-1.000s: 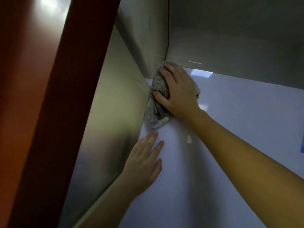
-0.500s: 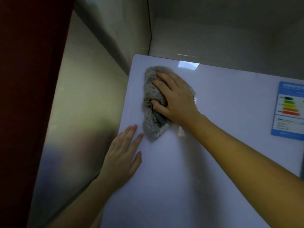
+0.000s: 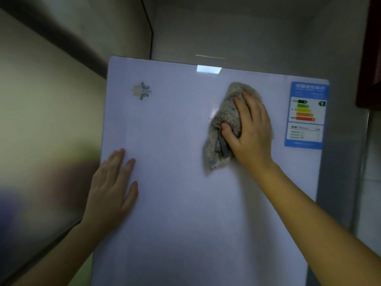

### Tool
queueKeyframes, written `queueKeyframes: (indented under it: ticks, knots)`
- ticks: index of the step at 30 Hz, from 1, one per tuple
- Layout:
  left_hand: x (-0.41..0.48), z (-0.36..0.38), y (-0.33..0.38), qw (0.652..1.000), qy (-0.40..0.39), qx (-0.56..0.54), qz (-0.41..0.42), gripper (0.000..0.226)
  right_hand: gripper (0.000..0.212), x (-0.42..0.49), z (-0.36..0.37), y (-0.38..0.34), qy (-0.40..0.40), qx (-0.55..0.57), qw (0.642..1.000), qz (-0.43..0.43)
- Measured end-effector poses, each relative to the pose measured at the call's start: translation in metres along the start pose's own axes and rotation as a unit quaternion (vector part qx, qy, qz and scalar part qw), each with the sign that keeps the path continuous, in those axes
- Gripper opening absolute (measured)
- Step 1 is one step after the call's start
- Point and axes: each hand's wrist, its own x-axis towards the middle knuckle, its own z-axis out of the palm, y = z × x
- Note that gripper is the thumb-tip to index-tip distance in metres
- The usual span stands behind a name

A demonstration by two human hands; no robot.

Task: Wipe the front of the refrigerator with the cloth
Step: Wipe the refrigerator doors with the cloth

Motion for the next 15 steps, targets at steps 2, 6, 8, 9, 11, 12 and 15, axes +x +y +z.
queueKeyframes:
  ticks: [2, 6, 8, 9, 11, 12, 15]
  knots:
    - [0.000, 0.001, 0.002, 1.000, 0.000, -0.002, -0.007, 0.058, 0.067, -0.003, -0.001, 0.002, 0.005, 0.000, 1.000, 0.010]
    - [0.000, 0.001, 0.005, 1.000, 0.003, 0.000, -0.013, 0.057, 0.068, 0.017, 0.012, -0.026, 0.009, 0.017, 1.000, 0.014]
    - [0.000, -0.001, 0.003, 1.000, -0.001, 0.006, -0.009, 0.057, 0.069, 0.030, 0.024, -0.050, -0.004, 0.021, 1.000, -0.014]
    - [0.000, -0.002, 0.002, 1.000, -0.002, 0.011, -0.006, 0.057, 0.070, 0.037, 0.032, -0.063, -0.015, 0.023, 0.999, -0.031]
    - [0.000, -0.003, 0.000, 1.000, -0.008, 0.017, 0.003, 0.057, 0.071, 0.050, 0.048, -0.093, -0.038, 0.023, 0.997, -0.067]
    - [0.000, -0.004, 0.000, 1.000, -0.011, 0.020, 0.007, 0.058, 0.072, 0.056, 0.056, -0.108, -0.045, 0.022, 0.995, -0.086]
    - [0.001, -0.007, -0.001, 0.999, -0.024, 0.037, 0.007, 0.059, 0.071, 0.069, 0.082, -0.154, -0.062, 0.035, 0.988, -0.136]
